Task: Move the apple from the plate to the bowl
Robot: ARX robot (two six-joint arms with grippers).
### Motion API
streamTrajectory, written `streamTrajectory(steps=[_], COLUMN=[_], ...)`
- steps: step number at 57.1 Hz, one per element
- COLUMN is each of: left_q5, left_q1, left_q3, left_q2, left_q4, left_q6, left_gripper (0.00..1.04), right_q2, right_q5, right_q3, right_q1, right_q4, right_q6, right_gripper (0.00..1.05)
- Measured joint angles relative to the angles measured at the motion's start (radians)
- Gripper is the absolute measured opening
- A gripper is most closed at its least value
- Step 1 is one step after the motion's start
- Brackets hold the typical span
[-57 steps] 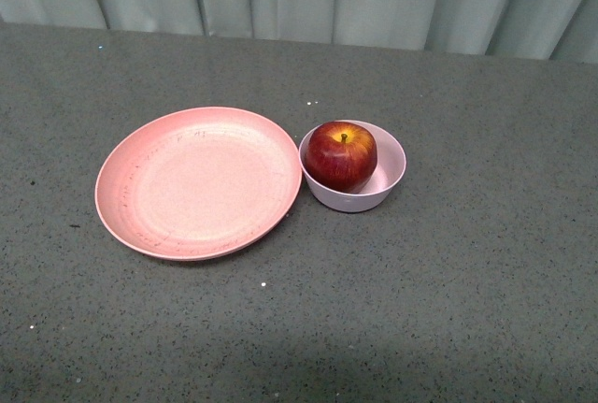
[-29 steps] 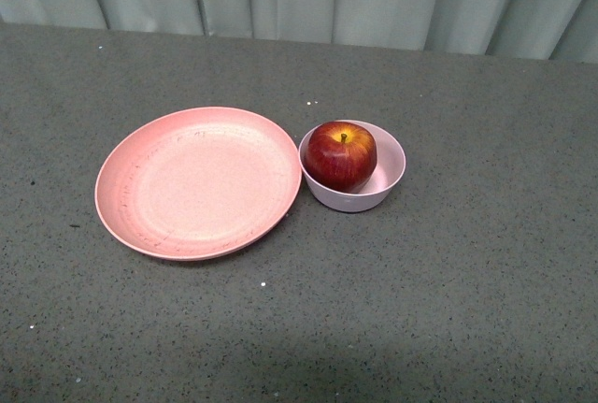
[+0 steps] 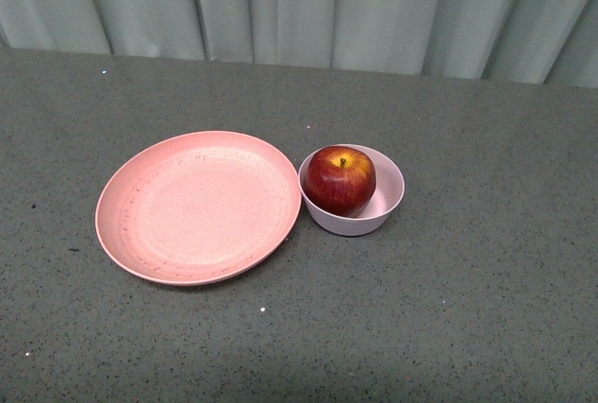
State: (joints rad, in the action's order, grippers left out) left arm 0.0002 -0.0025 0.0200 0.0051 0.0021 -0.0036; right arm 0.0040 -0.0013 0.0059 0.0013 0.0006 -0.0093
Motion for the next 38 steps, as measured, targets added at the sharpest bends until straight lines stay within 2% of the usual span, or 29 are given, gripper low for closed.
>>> streamTrajectory(steps=[38], left_q5=[0.000], left_q1=[0.000], left_q3=[0.000], left_q2=[0.000], left_q4=[0.000], left_q6=[0.000], left_gripper=[0.98], right_q2=[0.000], right_q5=[0.000], right_q3=[0.000], right_q1=[0.000], right_q4=[0.000], right_q6=[0.000], right_gripper=[0.95])
